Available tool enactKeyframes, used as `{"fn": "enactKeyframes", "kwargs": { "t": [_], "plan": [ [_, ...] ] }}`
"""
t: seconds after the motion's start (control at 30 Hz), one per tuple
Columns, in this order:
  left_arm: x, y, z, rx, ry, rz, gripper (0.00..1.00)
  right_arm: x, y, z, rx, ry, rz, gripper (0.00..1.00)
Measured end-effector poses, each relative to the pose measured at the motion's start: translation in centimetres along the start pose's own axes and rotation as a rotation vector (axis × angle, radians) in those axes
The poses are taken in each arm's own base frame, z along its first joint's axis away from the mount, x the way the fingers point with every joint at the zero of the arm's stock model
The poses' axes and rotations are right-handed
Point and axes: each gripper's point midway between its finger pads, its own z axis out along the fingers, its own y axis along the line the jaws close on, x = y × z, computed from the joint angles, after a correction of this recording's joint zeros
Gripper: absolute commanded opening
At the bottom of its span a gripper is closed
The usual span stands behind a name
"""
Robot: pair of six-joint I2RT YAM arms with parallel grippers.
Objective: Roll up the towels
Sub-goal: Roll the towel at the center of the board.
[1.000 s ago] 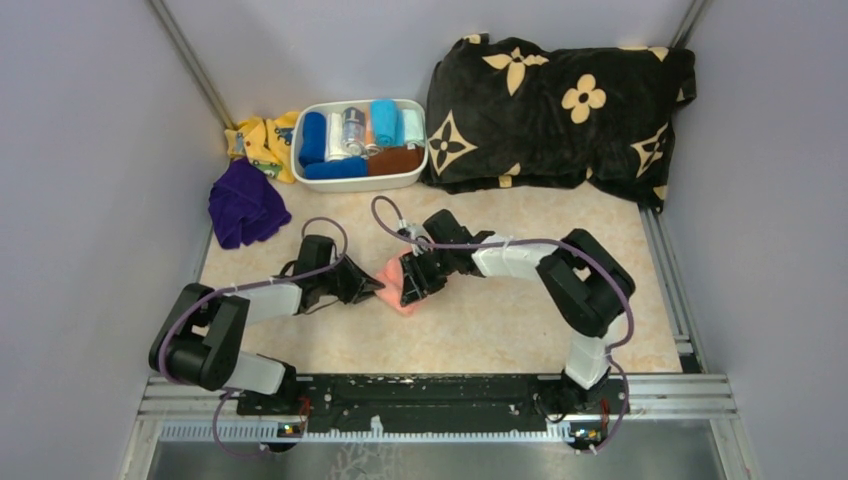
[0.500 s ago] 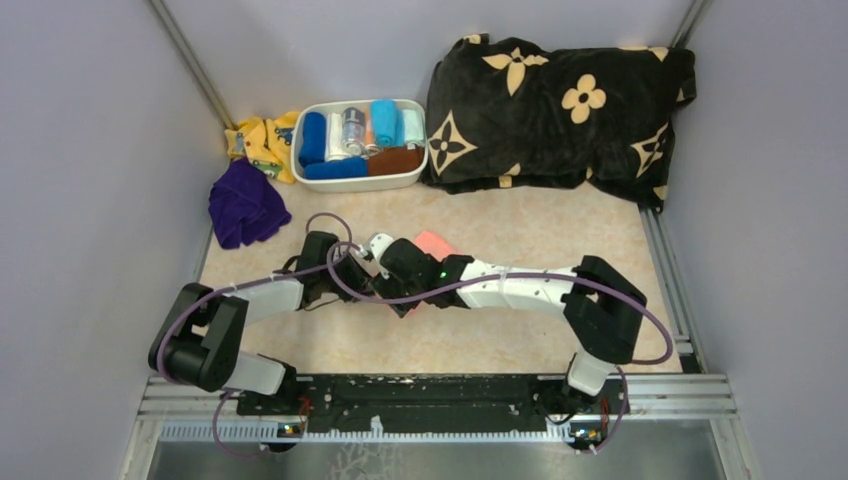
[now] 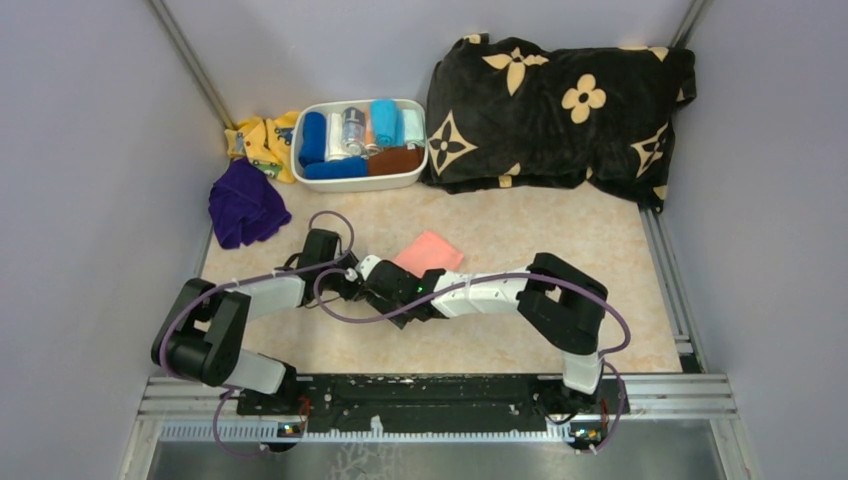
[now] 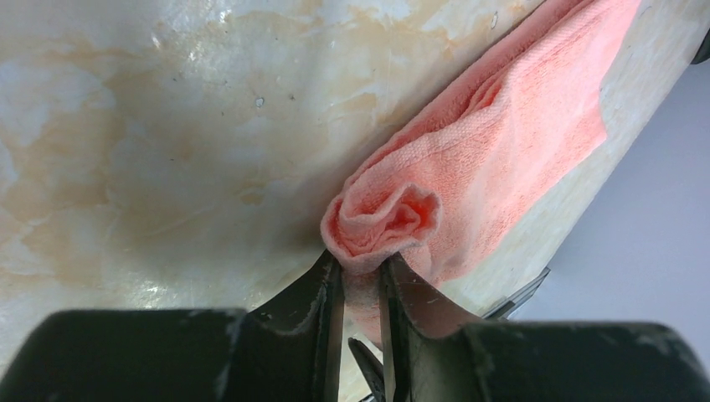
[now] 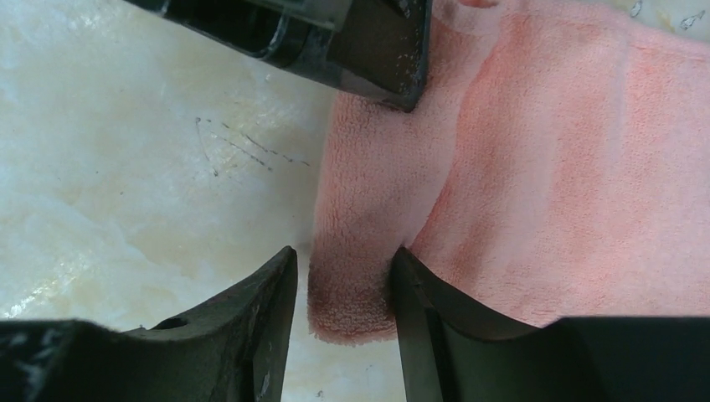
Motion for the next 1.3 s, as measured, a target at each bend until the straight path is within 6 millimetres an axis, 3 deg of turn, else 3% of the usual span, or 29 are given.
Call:
{"fn": "enactKeyframes", "kwargs": {
  "t": [0.13, 0.23, 0.4, 0.47, 0.57, 0.8, 1.07, 1.3],
  "plan": [
    [0.1, 0.0, 0.0, 0.002, 0.007, 0.000, 0.26, 0.3, 0.2, 0.3, 0.015, 0.004, -0.014, 0.42],
    [0.1, -0.1, 0.0, 0.002, 0.007, 0.001, 0.26, 0.5, 0.2, 0.5, 0.040, 0.007, -0.028, 0.33],
    [0.2, 0.0, -0.2, -0.008, 0.012, -0.003, 0.27, 0.4, -0.4, 0.6, 0.084, 0.002, -0.034, 0.00],
    [0.3, 0.1, -0.4, -0.016, 0.014, -0.006, 0.29, 0.3, -0.3, 0.6, 0.082, 0.000, -0.036, 0.00],
    [0.4, 0.4, -0.9, -0.031, 0.012, -0.015, 0.39, 0.3, 0.5, 0.4, 0.013, -0.006, -0.025, 0.00],
    [-0.4, 0.3, -2.9, -0.033, -0.022, -0.043, 0.63, 0.5, 2.0, -0.2, -0.332, -0.036, 0.167, 0.00],
    [-1.2, -1.3, -5.8, 0.026, -0.087, -0.029, 0.68, 1.1, 1.6, -1.1, -0.649, -0.112, 0.503, 0.00],
    [-0.7, -1.6, -6.5, 0.050, -0.079, -0.017, 0.69, 1.9, 0.7, -2.1, -0.814, -0.146, 0.790, 0.00]
  ]
}}
